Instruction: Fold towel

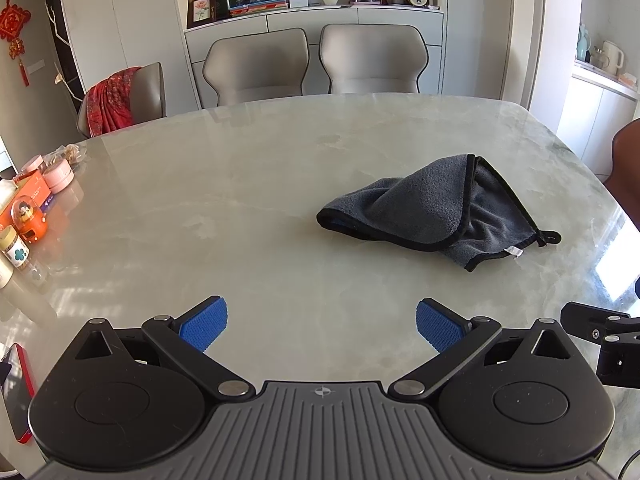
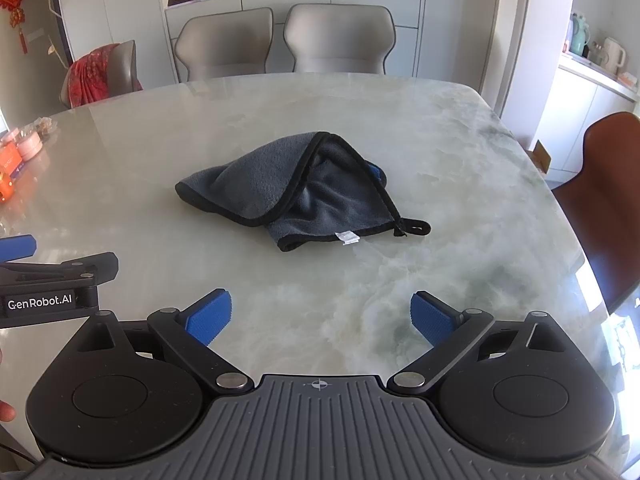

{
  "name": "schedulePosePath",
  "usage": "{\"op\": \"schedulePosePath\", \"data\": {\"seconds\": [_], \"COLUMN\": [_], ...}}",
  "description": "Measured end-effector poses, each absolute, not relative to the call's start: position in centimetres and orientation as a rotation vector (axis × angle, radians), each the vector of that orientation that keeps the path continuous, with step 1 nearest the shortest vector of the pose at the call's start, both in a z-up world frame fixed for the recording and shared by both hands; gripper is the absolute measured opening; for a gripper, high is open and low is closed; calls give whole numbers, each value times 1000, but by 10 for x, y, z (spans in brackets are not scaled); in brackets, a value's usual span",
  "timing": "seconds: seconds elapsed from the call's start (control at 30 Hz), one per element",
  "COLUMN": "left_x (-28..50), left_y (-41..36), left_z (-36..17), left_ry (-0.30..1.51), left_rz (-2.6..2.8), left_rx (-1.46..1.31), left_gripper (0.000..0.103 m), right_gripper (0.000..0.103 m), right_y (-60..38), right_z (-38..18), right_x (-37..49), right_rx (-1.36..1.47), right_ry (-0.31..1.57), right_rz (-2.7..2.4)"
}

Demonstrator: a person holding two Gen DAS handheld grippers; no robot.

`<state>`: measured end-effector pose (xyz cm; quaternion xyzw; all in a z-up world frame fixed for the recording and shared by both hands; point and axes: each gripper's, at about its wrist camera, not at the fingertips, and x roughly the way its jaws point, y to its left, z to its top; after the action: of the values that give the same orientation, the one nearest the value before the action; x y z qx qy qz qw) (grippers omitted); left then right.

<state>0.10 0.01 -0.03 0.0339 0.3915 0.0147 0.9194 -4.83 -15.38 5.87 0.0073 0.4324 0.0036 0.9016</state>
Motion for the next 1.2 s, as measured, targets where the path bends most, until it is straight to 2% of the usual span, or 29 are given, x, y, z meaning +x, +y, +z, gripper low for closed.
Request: {"op": "schedulePosePath", "data": {"seconds": [1.2], "left_x": [3], "left_y": [5], "left_z": [-1], "left_ry": [805], "left_rz": [48], "left_rx": [70], "left_gripper": [103], "right_gripper": [100], "right_y": [-147], "right_z": [56], "right_x": [-45], "right_rx": [-10], "right_ry": [913], "right_rz": [14]}}
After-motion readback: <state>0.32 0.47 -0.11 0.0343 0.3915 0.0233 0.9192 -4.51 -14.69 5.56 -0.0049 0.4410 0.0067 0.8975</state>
